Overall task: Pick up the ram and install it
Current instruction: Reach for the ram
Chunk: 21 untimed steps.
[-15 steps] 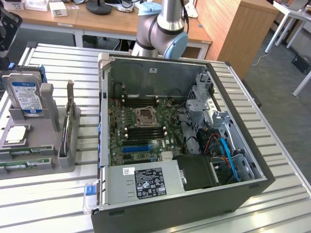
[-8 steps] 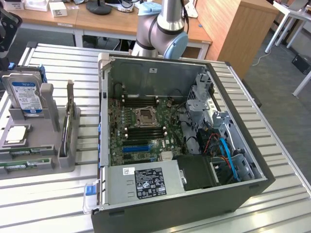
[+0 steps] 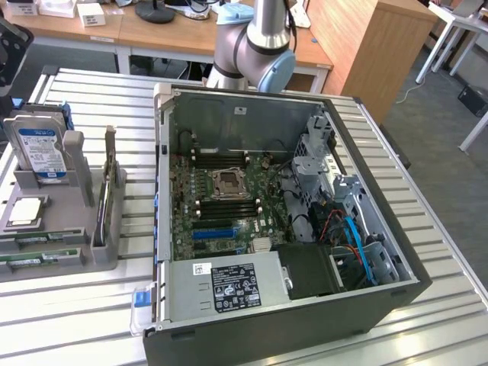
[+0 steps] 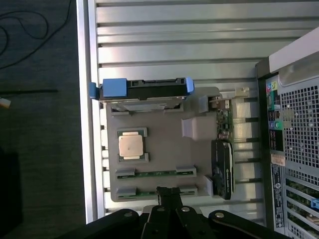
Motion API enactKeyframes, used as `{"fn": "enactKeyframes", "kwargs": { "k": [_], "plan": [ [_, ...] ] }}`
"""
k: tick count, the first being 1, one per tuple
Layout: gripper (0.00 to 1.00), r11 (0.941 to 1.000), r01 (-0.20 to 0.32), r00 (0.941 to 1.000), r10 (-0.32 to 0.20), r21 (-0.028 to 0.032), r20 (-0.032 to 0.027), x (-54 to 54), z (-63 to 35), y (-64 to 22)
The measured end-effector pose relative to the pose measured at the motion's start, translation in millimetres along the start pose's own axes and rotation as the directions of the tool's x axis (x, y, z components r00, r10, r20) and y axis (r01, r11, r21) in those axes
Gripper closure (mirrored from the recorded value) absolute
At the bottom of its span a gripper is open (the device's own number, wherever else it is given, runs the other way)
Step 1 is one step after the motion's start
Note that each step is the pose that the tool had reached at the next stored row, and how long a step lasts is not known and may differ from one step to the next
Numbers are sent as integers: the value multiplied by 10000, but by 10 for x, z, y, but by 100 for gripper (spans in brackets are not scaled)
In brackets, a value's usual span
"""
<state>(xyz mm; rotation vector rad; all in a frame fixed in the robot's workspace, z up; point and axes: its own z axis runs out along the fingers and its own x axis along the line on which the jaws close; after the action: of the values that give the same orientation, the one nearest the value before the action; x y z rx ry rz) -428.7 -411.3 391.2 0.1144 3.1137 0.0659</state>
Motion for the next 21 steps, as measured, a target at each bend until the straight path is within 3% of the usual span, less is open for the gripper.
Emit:
{"fn": "enactKeyframes", "kwargs": {
  "k": [21],
  "plan": [
    [89, 10000, 0, 10000, 0, 0, 0, -89, -9, -257]
  ]
}}
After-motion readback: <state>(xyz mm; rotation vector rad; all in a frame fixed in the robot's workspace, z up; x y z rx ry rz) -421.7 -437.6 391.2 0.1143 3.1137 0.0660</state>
